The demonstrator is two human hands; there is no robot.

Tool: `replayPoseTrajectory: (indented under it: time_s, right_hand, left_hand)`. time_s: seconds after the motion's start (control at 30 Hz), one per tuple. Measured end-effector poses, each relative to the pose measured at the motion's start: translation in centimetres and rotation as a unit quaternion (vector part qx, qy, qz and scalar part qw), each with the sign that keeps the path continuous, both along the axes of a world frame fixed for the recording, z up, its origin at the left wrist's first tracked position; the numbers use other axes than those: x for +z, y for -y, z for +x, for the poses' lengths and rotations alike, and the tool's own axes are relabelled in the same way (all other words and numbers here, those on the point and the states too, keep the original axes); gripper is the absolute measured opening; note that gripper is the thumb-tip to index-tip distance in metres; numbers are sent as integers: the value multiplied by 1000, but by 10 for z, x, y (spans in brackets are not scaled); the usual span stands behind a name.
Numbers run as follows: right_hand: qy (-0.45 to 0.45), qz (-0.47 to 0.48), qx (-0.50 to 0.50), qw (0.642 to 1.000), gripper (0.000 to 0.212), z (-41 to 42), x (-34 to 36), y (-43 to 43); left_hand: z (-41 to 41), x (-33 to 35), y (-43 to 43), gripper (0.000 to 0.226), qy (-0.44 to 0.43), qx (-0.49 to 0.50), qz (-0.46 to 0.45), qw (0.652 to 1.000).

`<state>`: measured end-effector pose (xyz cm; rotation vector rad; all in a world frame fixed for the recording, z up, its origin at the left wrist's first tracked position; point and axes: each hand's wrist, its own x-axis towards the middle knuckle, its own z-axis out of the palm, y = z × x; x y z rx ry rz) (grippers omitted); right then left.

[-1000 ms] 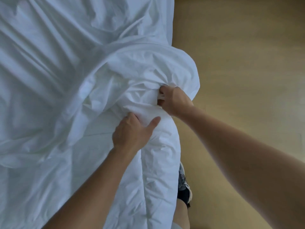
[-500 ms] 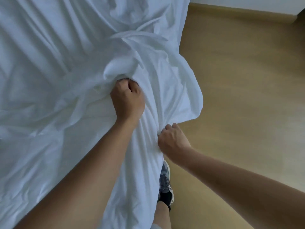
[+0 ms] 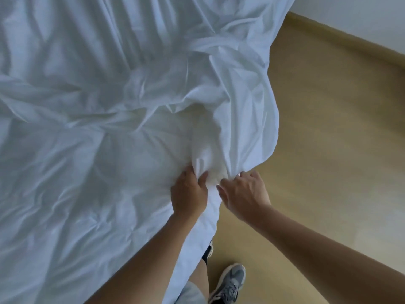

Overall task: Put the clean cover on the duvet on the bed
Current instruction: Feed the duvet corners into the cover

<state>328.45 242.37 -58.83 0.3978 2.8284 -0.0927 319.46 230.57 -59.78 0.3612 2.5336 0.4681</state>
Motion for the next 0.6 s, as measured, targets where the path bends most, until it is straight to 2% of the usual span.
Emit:
replayPoseTrajectory:
  time_s: [0.03,0.13,0.2,0.27,0.3,0.37,0.4,0.5,0.53,0.6]
  right_hand:
    - [3,2,-1,1000,29,2,2,3]
    - [63,-32,52,996,17,6,-4,37]
    - [100,-72,78,989,23,9,-7,81]
    - [119,-91,109,983,31,4,-5,113]
    - [127,-100,118,980,31,2,-5,119]
    - [117,-77,125,982,24,5,-9,110]
    - [109,-61,116,985,19,8,-10,98]
    - [79,-42,98,991,12,26,-9,60]
    - [75,-40,98,992,17,33,-5,53]
    - [60,-44,95,993,35,40,-2,44]
  left_hand:
    - [-7,-3,-6,45,-1,-2,21,1000]
    - [-48,7,-31,26,-65,-12,74,995]
    - [-79,15,-36,23,-99,-47,58,992]
    - [-97,20,-30,25,-109,-117,-19,987]
    - [-98,21,-26,24,-121,-157,-31,980]
    - [-84,22,-14,17,-129,-185,25,974]
    - [-71,22,-7,25,-126,-193,44,972]
    - [-19,11,29,105,-88,-141,-15,986]
    - [-2,7,45,117,-98,-107,-46,988]
    - [31,-2,73,121,-116,-70,-85,987]
